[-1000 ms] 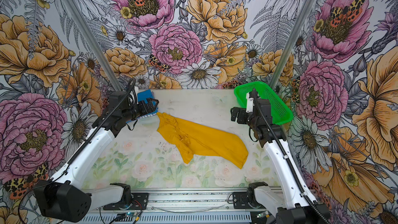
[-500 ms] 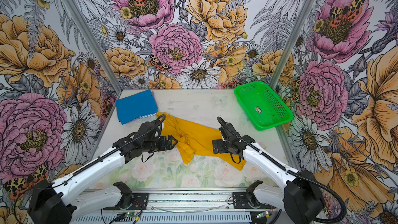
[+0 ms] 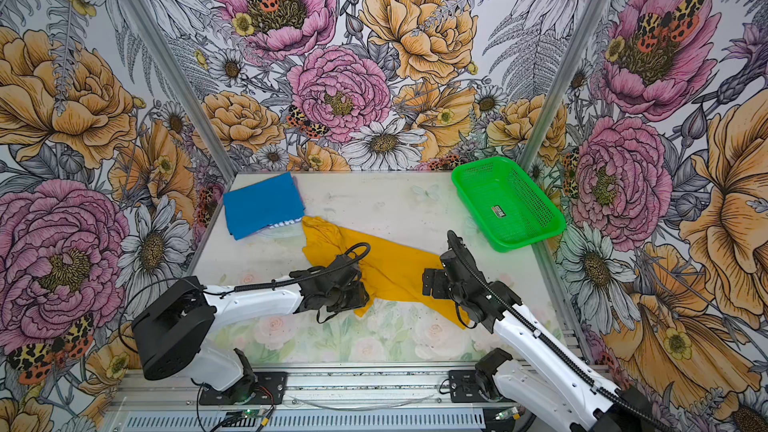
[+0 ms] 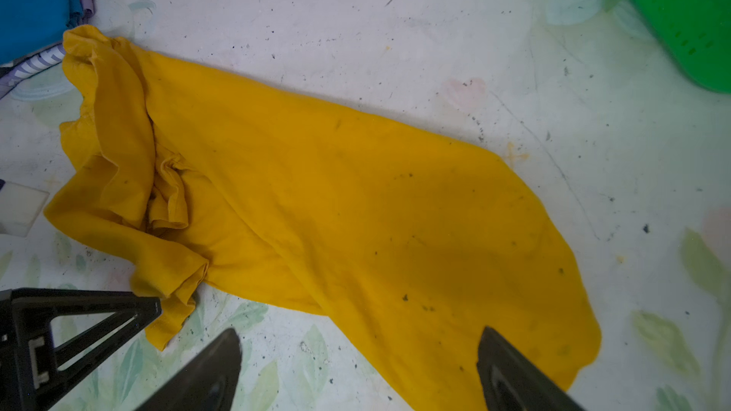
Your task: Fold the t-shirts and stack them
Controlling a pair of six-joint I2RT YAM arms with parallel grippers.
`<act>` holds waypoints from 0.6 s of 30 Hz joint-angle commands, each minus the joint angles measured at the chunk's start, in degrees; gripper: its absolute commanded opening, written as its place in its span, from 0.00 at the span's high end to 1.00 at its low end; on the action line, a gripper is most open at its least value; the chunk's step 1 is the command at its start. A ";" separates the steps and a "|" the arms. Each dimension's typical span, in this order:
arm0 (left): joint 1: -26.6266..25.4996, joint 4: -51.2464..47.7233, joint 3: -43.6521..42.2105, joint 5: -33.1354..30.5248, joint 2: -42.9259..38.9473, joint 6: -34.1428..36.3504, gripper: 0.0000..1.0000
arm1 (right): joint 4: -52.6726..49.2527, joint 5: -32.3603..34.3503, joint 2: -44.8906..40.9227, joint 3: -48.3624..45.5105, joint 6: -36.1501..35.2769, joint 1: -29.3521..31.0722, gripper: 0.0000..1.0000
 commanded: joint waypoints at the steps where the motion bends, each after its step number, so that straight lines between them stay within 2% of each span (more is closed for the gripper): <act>1: -0.39 6.05 1.46 -2.81 0.67 -2.63 0.52 | -1.39 1.71 -0.47 -0.80 0.92 -0.49 0.06; 4: -0.20 7.54 2.00 -2.61 1.78 -2.32 0.63 | -1.33 1.73 -0.14 -0.80 0.95 -0.49 0.06; 7: 0.48 7.23 2.49 -2.21 2.24 -2.14 0.94 | -1.45 1.74 0.14 -0.76 0.70 -0.49 0.06; 8: 1.01 7.22 2.32 -1.99 1.33 -2.06 1.00 | -1.40 1.40 0.17 -0.75 0.59 -0.49 0.06; 13: 4.64 -2.32 2.95 -7.23 -11.51 4.04 1.00 | -0.87 -3.18 2.14 -0.80 -1.15 -0.15 0.06; 18: 16.26 -14.00 0.53 -5.02 -28.83 9.39 1.00 | -0.27 -5.73 9.93 0.95 -2.76 1.89 0.07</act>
